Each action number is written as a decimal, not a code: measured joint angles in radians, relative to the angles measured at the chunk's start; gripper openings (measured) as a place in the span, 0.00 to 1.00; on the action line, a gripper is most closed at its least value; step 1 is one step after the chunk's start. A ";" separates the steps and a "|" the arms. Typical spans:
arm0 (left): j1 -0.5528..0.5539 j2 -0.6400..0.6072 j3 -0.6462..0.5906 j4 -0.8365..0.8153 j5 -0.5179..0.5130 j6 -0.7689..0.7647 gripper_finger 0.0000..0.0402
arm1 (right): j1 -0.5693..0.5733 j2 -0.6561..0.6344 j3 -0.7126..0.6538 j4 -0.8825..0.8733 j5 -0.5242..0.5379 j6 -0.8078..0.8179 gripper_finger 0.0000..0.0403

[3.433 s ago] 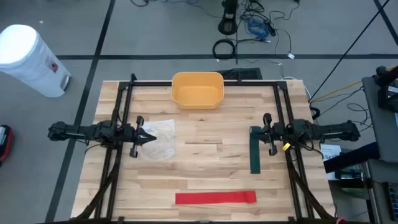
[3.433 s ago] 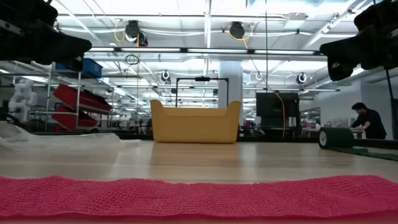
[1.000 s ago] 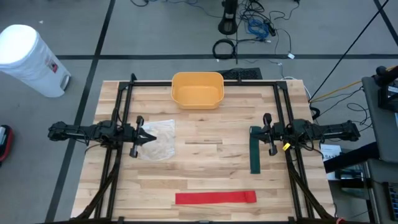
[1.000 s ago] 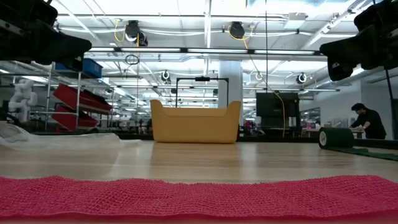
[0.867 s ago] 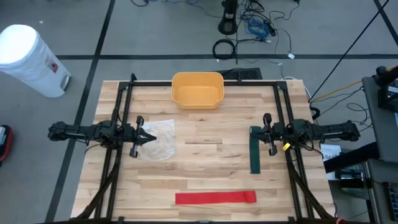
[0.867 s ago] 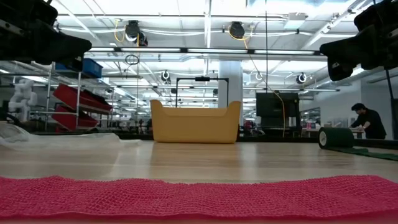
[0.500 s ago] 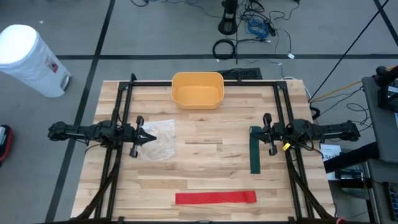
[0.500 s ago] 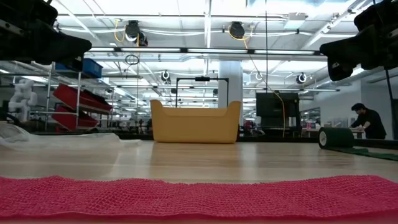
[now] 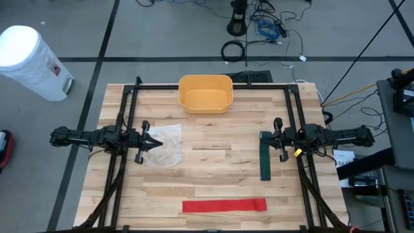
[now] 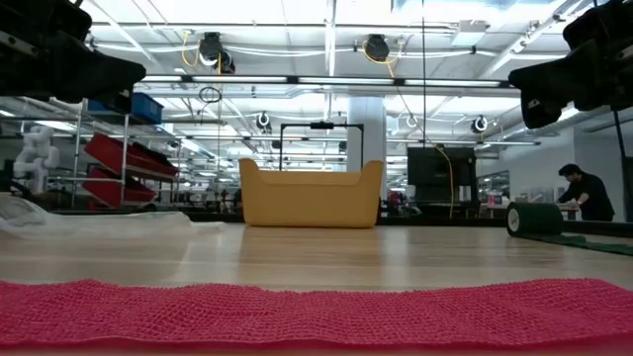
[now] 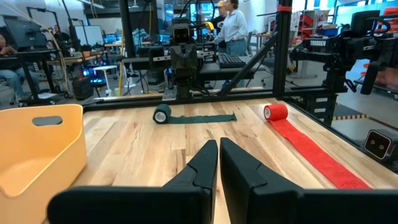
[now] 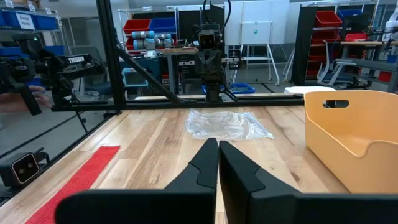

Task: Roll bandage

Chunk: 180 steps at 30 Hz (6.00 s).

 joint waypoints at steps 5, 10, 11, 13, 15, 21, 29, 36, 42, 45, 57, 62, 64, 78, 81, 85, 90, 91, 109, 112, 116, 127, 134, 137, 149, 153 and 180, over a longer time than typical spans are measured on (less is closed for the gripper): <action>0.000 0.000 0.000 0.000 0.000 0.000 0.06 | 0.000 0.000 0.000 0.000 0.000 0.000 0.00; 0.000 0.000 0.000 0.000 0.000 0.000 0.06 | 0.000 0.000 0.000 0.000 0.000 0.000 0.00; 0.000 0.000 0.000 0.000 0.000 0.000 0.06 | 0.000 0.000 0.000 0.000 0.000 0.000 0.00; 0.000 0.000 0.000 0.000 0.000 0.000 0.06 | 0.000 0.000 0.000 0.000 0.000 0.000 0.00; 0.000 0.000 0.000 0.000 0.000 0.000 0.06 | 0.000 0.000 0.000 0.000 0.000 0.000 0.00; 0.000 0.000 0.000 0.000 0.000 0.000 0.06 | 0.000 0.000 0.000 0.000 0.000 0.000 0.00; 0.000 0.000 0.000 0.000 0.000 0.000 0.06 | 0.000 0.000 0.000 0.000 0.000 0.000 0.00; 0.000 0.000 0.000 0.036 0.000 -0.027 0.06 | 0.000 0.000 0.000 0.000 0.000 0.000 0.00; 0.000 0.000 0.022 0.040 -0.007 -0.113 0.06 | 0.000 0.000 0.000 0.000 0.000 0.000 0.00; -0.001 0.000 0.043 0.010 -0.007 -0.131 0.06 | 0.000 0.000 0.000 0.000 0.000 0.000 0.00; -0.001 0.000 0.142 -0.060 -0.009 -0.125 0.06 | 0.000 0.000 0.000 0.000 0.000 0.000 0.00; -0.001 0.018 0.214 -0.133 -0.011 -0.124 0.06 | 0.000 0.000 0.000 0.000 0.000 0.000 0.00; -0.001 0.038 0.237 -0.134 -0.019 -0.123 0.06 | 0.000 0.000 0.000 0.000 0.000 0.000 0.00; -0.001 0.255 0.455 -0.162 -0.033 -0.027 0.06 | 0.000 0.000 0.000 0.009 0.032 0.001 0.00; -0.001 0.308 0.496 -0.160 -0.032 -0.026 0.06 | 0.000 0.000 0.000 0.029 0.080 0.055 0.00; -0.001 0.370 0.520 -0.145 -0.033 -0.026 0.06 | 0.000 0.000 0.010 0.067 0.053 0.188 0.00; -0.001 0.431 0.520 -0.135 -0.032 -0.026 0.06 | 0.000 0.033 0.092 0.067 0.019 0.195 0.00; -0.001 0.439 0.520 -0.135 -0.032 -0.026 0.06 | 0.000 0.050 0.119 0.058 0.019 0.186 0.00; -0.001 0.461 0.520 -0.071 -0.040 0.001 0.06 | 0.007 0.574 0.582 -0.052 0.001 0.131 0.00; -0.001 0.461 0.520 -0.074 -0.055 0.003 0.06 | 0.034 0.657 0.582 -0.055 0.025 0.135 0.00; -0.001 0.461 0.520 -0.077 -0.057 0.001 0.06 | 0.081 0.766 0.582 -0.051 0.083 0.163 0.00; -0.001 0.520 0.519 -0.079 -0.056 -0.064 0.06 | 0.173 0.977 0.581 0.074 0.082 0.265 0.00; -0.001 0.605 0.519 -0.091 -0.058 -0.107 0.06 | 0.174 1.037 0.581 0.199 0.083 0.265 0.00; -0.001 0.644 0.518 -0.090 -0.060 -0.106 0.06 | 0.174 1.058 0.581 0.208 0.083 0.259 0.00; -0.001 0.712 0.518 -0.087 -0.065 -0.106 0.06 | 0.172 1.079 0.581 0.210 0.083 0.258 0.00; -0.001 0.712 0.518 -0.085 -0.065 -0.102 0.06 | 0.172 1.075 0.620 0.149 0.083 0.266 0.00; 0.075 0.712 0.520 -0.362 -0.332 -0.291 0.06 | 0.179 1.074 0.738 -0.194 0.135 0.302 0.00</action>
